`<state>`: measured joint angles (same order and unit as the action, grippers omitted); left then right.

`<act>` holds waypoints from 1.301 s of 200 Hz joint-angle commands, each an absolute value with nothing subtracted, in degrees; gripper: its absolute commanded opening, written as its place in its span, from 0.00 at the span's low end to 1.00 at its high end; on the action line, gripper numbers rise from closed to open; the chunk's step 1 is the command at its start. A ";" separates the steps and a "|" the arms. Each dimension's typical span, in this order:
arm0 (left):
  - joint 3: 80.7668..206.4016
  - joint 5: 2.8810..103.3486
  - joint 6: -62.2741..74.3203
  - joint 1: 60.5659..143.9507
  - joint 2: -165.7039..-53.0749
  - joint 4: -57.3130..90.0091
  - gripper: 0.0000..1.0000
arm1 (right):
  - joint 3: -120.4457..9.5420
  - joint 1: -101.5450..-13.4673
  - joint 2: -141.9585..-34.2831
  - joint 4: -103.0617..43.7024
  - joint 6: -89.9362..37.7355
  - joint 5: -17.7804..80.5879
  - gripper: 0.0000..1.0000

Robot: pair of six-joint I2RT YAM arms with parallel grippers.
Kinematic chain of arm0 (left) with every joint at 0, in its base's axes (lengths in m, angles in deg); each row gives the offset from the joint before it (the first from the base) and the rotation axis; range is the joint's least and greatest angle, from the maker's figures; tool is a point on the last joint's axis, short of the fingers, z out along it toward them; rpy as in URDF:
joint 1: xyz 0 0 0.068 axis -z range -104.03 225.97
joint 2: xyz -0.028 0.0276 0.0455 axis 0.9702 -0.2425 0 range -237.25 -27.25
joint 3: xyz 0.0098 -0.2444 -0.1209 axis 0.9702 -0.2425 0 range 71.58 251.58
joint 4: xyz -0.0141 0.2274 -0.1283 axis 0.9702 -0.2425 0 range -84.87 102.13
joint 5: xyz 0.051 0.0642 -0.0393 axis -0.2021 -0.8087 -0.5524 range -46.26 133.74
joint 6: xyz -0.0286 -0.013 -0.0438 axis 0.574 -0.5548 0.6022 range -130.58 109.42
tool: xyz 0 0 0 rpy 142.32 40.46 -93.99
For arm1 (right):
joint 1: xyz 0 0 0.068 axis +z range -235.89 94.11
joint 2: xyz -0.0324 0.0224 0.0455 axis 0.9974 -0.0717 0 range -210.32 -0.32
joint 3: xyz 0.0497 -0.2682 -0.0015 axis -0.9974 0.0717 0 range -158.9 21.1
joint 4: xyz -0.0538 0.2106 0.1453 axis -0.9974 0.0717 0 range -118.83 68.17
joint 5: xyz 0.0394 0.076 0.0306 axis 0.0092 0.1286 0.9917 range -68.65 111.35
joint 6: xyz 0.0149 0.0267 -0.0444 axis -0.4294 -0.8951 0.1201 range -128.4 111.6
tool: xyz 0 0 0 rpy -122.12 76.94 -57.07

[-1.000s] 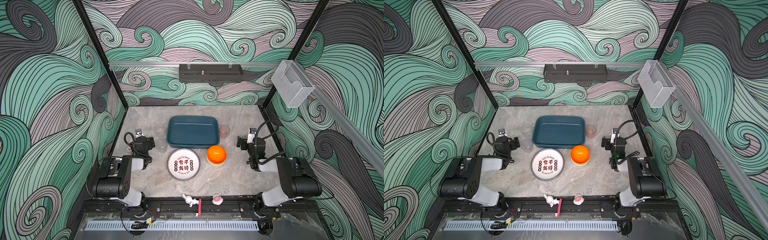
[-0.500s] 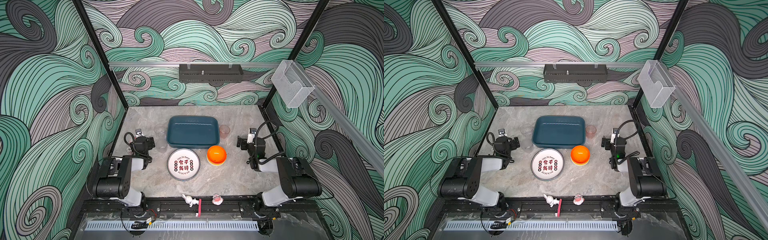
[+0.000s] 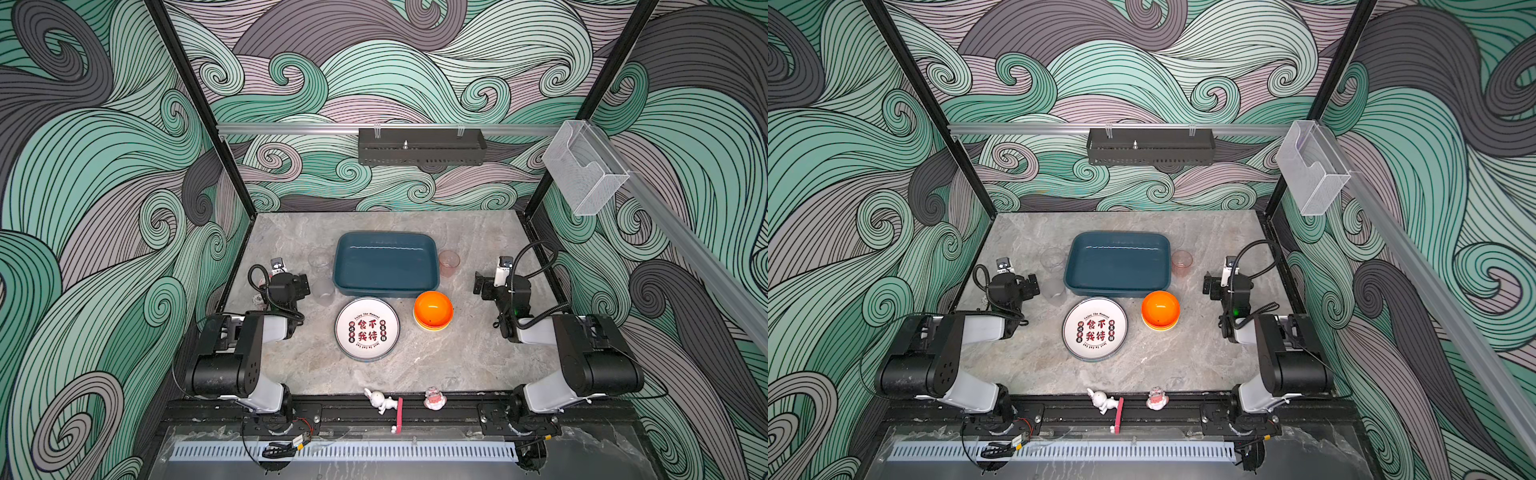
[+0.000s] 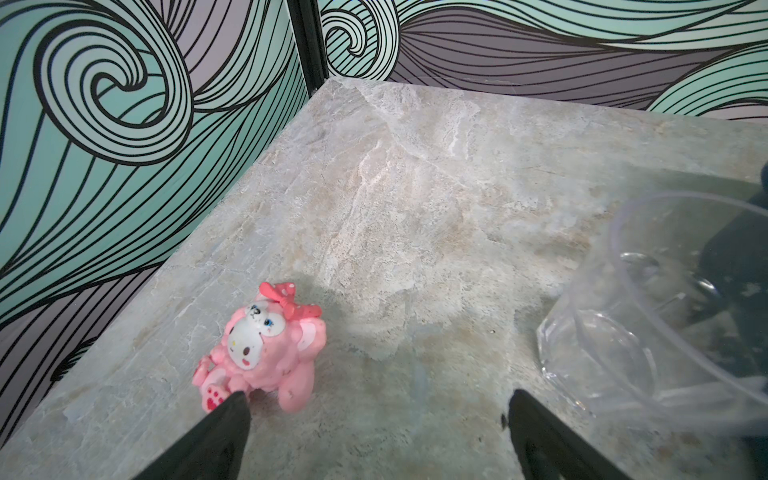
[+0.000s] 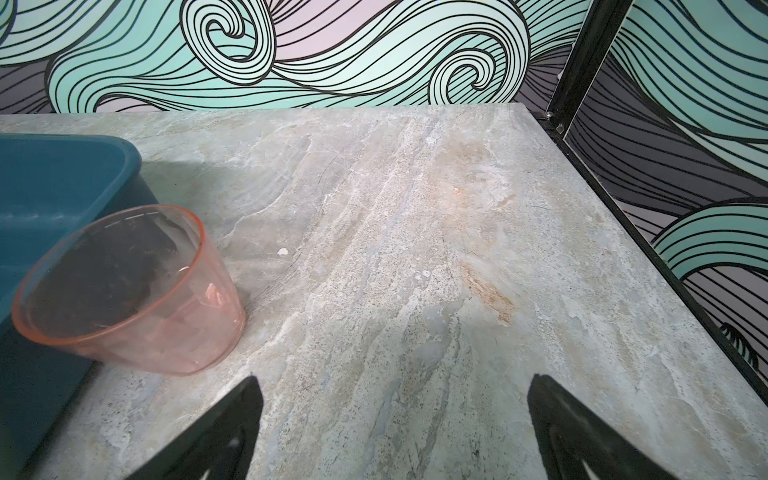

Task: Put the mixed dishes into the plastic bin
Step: 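Raise both arms from rest and swing grippers toward the plate stack, then lower both grippers onto the rim of the red-printed white plate stack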

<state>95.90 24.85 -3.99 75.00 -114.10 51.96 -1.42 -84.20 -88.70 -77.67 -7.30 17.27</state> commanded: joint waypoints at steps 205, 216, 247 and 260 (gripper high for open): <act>119.02 54.70 26.56 74.92 -80.95 -25.86 0.96 | -28.15 -84.85 -57.89 -16.00 -47.51 39.91 1.00; 117.99 58.43 26.37 74.99 -79.03 -28.54 0.96 | -30.48 -83.53 -59.43 -12.59 -45.32 42.87 0.99; 115.91 63.73 27.88 75.00 -75.99 -34.80 0.91 | -34.69 -78.69 -63.51 -6.32 -42.66 49.14 0.72; 114.63 66.45 28.80 75.06 -75.44 -35.53 0.88 | -37.90 -75.21 -65.78 -1.53 -40.23 48.59 0.67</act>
<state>115.88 58.31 26.96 74.97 -76.68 -27.90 -33.62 -79.74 -62.51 -12.23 -44.69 43.94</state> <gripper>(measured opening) 0.900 0.706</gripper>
